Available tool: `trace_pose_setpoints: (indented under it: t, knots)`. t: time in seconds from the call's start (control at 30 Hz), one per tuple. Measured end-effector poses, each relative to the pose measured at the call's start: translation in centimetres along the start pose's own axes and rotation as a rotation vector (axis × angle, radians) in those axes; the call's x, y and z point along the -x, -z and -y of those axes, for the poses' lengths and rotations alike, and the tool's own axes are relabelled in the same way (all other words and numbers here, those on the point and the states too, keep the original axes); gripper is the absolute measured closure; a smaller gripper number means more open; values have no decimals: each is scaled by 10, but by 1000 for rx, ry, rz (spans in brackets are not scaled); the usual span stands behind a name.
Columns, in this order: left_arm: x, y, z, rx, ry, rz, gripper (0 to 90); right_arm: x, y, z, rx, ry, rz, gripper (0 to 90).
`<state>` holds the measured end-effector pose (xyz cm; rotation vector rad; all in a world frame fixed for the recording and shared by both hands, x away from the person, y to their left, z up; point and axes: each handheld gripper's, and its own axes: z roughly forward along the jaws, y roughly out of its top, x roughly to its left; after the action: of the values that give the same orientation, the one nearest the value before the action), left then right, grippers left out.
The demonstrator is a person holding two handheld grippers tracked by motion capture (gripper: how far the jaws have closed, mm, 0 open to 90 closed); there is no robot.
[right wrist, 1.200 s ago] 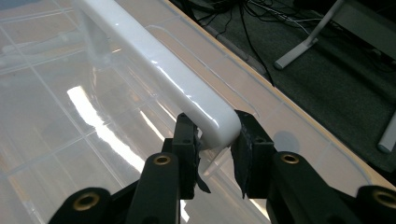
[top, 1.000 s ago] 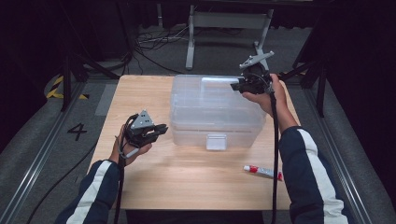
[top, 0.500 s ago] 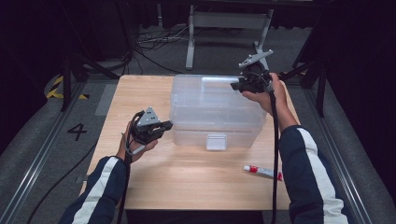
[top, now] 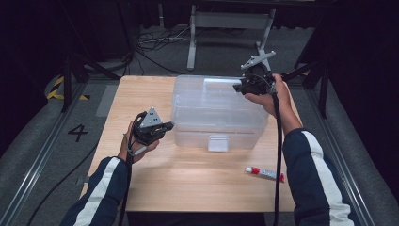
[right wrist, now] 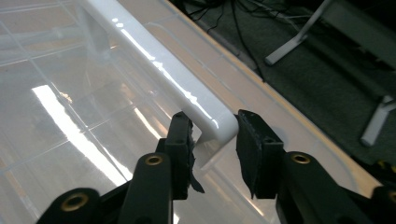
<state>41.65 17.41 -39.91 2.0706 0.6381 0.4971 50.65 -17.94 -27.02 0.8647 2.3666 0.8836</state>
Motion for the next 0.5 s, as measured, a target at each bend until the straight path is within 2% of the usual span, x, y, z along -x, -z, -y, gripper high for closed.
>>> trace_pose_setpoints:
  t: [0.1,0.17,0.2,0.3,0.5]
  knots:
    - [0,0,0,-3,-8,-1,896,-2,12,1,27,12,18,601]
    - [0,0,0,2,-13,-2,896,0,19,5,47,4,1,558]
    - [0,0,0,3,-12,-1,896,0,23,7,55,1,8,542]
    - [-1,0,0,1,-14,0,896,2,35,16,94,6,12,505]
    - [0,1,-2,-13,-28,0,896,8,55,33,129,3,49,448]
